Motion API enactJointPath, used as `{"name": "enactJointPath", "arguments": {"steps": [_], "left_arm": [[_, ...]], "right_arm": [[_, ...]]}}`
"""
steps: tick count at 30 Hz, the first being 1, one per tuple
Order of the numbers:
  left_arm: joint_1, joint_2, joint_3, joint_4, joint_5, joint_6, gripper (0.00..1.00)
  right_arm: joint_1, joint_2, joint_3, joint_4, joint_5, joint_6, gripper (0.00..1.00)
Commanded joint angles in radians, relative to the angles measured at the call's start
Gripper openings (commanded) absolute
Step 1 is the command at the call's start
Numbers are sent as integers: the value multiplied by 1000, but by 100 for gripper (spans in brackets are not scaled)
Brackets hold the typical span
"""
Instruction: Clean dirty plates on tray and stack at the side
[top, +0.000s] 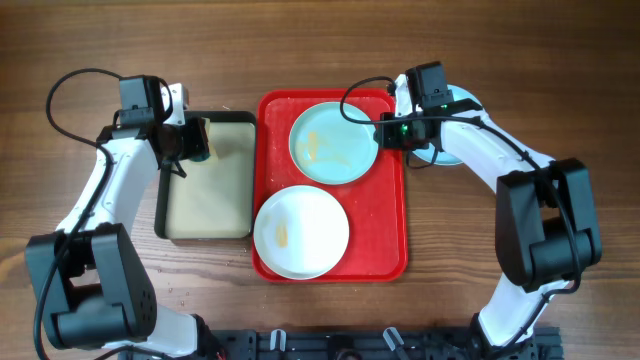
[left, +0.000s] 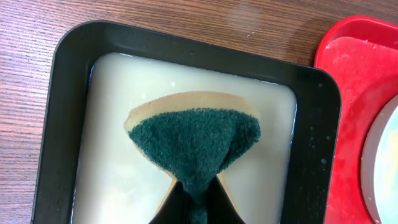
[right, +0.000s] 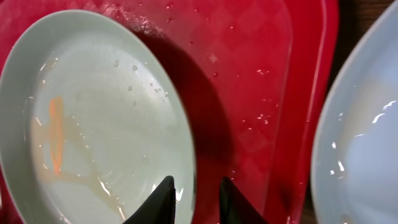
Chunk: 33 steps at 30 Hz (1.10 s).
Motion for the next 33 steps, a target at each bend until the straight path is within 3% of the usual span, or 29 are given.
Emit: {"name": "enactJointPath", "arguments": {"steps": [1, 7, 15, 23, 30, 33], "left_arm": [[-3, 2, 25, 0, 19, 19, 4], [-3, 2, 25, -1, 19, 19, 3], [-3, 2, 25, 10, 19, 23, 4], [-3, 2, 26, 64, -43, 49, 4], [-86, 2, 288, -156, -167, 48, 4], [-155, 5, 293, -181, -166, 38, 4]], "right_arm": [[14, 19, -5, -9, -38, 7, 21], [24, 19, -56, 49, -8, 66, 18], [24, 19, -56, 48, -8, 66, 5], [24, 19, -56, 51, -8, 66, 4], [24, 19, -56, 52, -8, 68, 4], [24, 19, -56, 48, -8, 140, 4]]}}
